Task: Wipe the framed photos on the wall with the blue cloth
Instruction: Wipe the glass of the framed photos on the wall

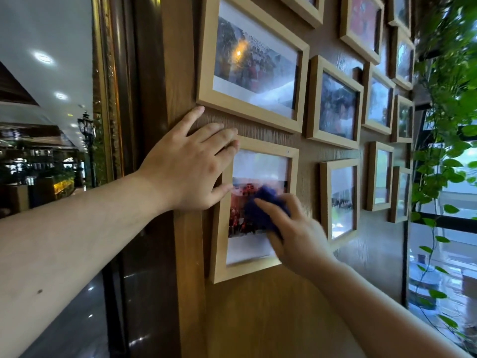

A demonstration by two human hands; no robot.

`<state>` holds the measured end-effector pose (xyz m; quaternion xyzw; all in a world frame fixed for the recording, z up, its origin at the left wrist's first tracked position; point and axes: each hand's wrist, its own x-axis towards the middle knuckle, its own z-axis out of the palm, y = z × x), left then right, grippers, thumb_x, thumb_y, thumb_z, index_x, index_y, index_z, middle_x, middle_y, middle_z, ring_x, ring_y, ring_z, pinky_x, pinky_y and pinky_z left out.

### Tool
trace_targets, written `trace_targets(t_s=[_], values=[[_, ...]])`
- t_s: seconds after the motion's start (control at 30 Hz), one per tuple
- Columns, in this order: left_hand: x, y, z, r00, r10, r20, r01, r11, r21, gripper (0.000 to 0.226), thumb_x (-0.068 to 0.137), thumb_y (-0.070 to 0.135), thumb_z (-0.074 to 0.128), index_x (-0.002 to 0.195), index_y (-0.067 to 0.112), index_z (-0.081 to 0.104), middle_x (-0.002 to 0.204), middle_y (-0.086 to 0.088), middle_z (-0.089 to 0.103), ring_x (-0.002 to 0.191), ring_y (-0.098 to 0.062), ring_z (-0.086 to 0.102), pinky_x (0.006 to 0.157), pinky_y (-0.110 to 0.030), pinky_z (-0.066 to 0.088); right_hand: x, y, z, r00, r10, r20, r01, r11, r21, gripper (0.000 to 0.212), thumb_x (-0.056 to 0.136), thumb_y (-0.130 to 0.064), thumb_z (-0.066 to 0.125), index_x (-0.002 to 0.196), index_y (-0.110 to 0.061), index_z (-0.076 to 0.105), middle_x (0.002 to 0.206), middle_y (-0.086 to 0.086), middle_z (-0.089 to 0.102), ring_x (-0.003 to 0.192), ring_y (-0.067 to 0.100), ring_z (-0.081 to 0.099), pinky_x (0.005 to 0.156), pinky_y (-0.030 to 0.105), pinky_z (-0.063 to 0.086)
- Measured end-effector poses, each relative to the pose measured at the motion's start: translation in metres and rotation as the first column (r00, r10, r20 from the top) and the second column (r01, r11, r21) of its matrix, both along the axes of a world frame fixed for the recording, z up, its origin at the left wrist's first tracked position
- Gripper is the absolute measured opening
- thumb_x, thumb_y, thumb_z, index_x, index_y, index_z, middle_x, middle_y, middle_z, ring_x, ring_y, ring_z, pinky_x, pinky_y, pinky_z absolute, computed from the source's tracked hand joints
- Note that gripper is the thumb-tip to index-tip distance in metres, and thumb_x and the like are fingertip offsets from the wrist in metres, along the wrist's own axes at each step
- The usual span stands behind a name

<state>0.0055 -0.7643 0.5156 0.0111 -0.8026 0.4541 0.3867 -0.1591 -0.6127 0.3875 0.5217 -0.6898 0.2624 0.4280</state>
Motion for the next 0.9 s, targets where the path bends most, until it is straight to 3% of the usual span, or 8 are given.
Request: trace_targets(t_s=[0.1,0.3,0.4,0.5,0.63,0.8,0.9], values=[[0.0,0.0,0.0,1.0,-0.003,-0.001,0.003,1.0,-0.001,0.072,0.082,0.057,0.046,0.135,0.008,0.047,0.144,-0.016,0.047,0.131,-0.031,0.043,0.115,-0.058,0.016,0.016,-0.006,-0.012,0.99,0.108,-0.092,-0.093,0.984,0.155,0.051,0.09,-0.033,0.049,0.139,-0.028,0.036,0.127,0.007,0.042,0.089,0.017,0.055,0.063,0.026,0.052],[0.001,0.0,0.0,1.0,0.008,0.004,-0.008,1.0,0.002,0.073,0.083,0.058,0.041,0.135,0.008,0.046,0.144,-0.016,0.046,0.132,-0.031,0.042,0.116,-0.058,0.015,-0.026,0.018,-0.03,0.991,-0.09,0.096,0.091,0.996,-0.01,0.045,0.084,-0.029,0.059,0.128,-0.026,0.049,0.12,0.003,0.047,0.082,0.024,0.06,0.055,0.034,0.054],[0.001,0.001,0.0,1.0,0.017,0.004,-0.017,1.0,-0.002,0.074,0.083,0.059,0.041,0.136,0.008,0.046,0.145,-0.016,0.045,0.133,-0.031,0.041,0.116,-0.058,0.014,-0.022,0.017,-0.036,0.988,-0.083,0.133,0.085,0.996,-0.004,0.047,0.084,-0.03,0.057,0.13,-0.027,0.046,0.12,0.003,0.046,0.079,0.022,0.06,0.056,0.032,0.054],[0.001,0.001,0.0,1.0,0.021,0.007,-0.021,1.0,-0.003,0.074,0.083,0.059,0.043,0.136,0.008,0.045,0.146,-0.015,0.045,0.134,-0.031,0.04,0.116,-0.058,0.014,0.006,0.01,-0.039,0.994,0.018,0.109,-0.032,0.992,0.125,0.05,0.086,-0.037,0.045,0.135,-0.034,0.036,0.128,0.001,0.041,0.086,0.019,0.059,0.068,0.03,0.055],[0.002,0.001,0.0,1.0,0.021,0.01,-0.021,1.0,-0.006,0.073,0.083,0.058,0.043,0.137,0.008,0.045,0.146,-0.016,0.044,0.134,-0.031,0.04,0.116,-0.058,0.014,0.025,0.002,-0.045,0.996,0.088,-0.007,-0.082,0.95,0.301,0.052,0.09,-0.033,0.052,0.138,-0.037,0.032,0.129,0.005,0.041,0.088,0.02,0.058,0.069,0.032,0.054],[0.001,0.0,-0.001,1.0,0.0,0.005,0.0,1.0,-0.017,0.073,0.081,0.055,0.05,0.136,0.007,0.046,0.144,-0.016,0.046,0.131,-0.032,0.043,0.116,-0.058,0.014,0.002,0.015,-0.041,0.996,-0.041,-0.076,0.063,0.946,0.317,0.044,0.088,-0.034,0.051,0.131,-0.031,0.043,0.122,0.009,0.05,0.083,0.024,0.061,0.057,0.037,0.056],[0.002,0.001,-0.001,1.0,0.007,0.001,-0.007,1.0,-0.018,0.074,0.081,0.056,0.047,0.136,0.007,0.045,0.145,-0.016,0.046,0.131,-0.032,0.042,0.116,-0.057,0.014,-0.01,0.027,-0.043,0.986,-0.15,-0.079,0.167,0.932,0.323,0.042,0.089,-0.034,0.048,0.131,-0.03,0.044,0.122,0.008,0.051,0.085,0.023,0.061,0.06,0.038,0.056]])
